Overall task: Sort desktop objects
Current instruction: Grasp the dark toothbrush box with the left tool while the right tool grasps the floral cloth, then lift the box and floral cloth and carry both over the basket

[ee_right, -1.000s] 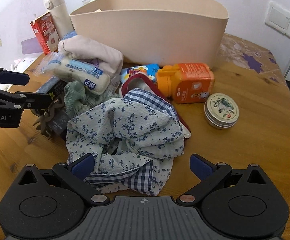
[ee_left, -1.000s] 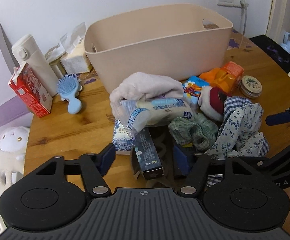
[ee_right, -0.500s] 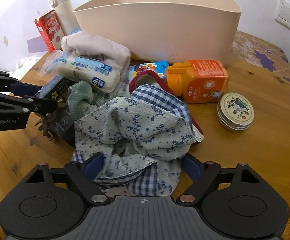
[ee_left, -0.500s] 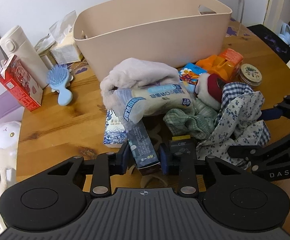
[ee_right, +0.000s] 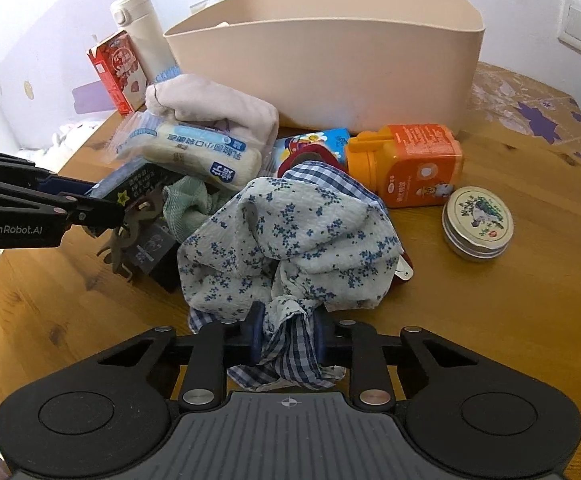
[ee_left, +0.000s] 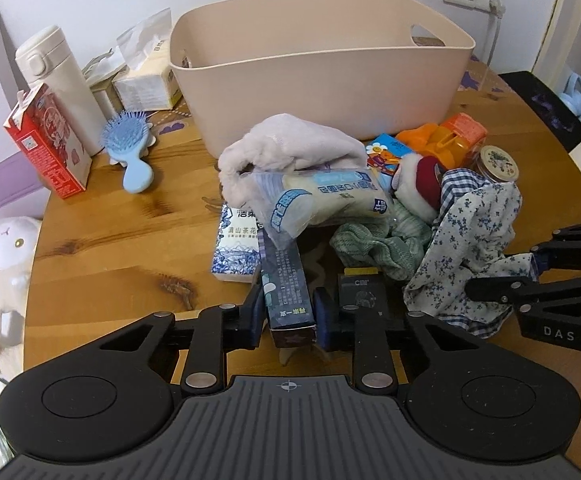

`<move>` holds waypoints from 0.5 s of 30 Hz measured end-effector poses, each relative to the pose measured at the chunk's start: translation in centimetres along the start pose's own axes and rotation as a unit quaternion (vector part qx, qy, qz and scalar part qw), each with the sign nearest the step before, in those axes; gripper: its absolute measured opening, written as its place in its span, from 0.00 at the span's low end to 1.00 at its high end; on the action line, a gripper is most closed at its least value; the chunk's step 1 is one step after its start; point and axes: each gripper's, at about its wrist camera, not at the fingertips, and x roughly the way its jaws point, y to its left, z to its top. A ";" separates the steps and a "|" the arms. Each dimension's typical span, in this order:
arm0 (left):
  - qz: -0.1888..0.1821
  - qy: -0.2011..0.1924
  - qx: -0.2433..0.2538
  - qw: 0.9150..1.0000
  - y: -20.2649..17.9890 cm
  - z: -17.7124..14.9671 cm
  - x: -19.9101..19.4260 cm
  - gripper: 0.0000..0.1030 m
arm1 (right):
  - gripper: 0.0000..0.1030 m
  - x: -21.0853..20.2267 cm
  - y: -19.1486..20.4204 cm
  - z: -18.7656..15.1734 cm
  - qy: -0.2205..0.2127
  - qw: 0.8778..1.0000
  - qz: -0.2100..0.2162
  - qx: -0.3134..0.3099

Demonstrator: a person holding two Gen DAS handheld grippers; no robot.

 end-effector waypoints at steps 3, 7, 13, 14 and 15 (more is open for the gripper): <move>-0.005 0.001 -0.011 1.000 0.3 -0.2 -0.4 0.24 | 0.21 -0.8 0.0 -0.2 -0.008 1.000 -0.004 0.000; -0.009 -0.001 -0.021 1.000 0.6 -0.6 -1.1 0.23 | 0.21 -1.9 0.1 -0.5 -0.020 1.000 -0.011 0.006; -0.011 -0.013 -0.035 0.999 1.3 -1.2 -2.3 0.22 | 0.21 -3.4 0.2 -1.0 -0.032 0.999 -0.022 0.008; -0.011 -0.013 -0.037 0.999 1.3 -1.3 -2.5 0.22 | 0.21 -3.6 0.2 -1.1 -0.033 0.999 -0.024 0.007; -0.011 -0.014 -0.038 0.999 1.4 -1.5 -2.7 0.22 | 0.21 -3.8 0.3 -1.2 -0.034 0.999 -0.026 0.006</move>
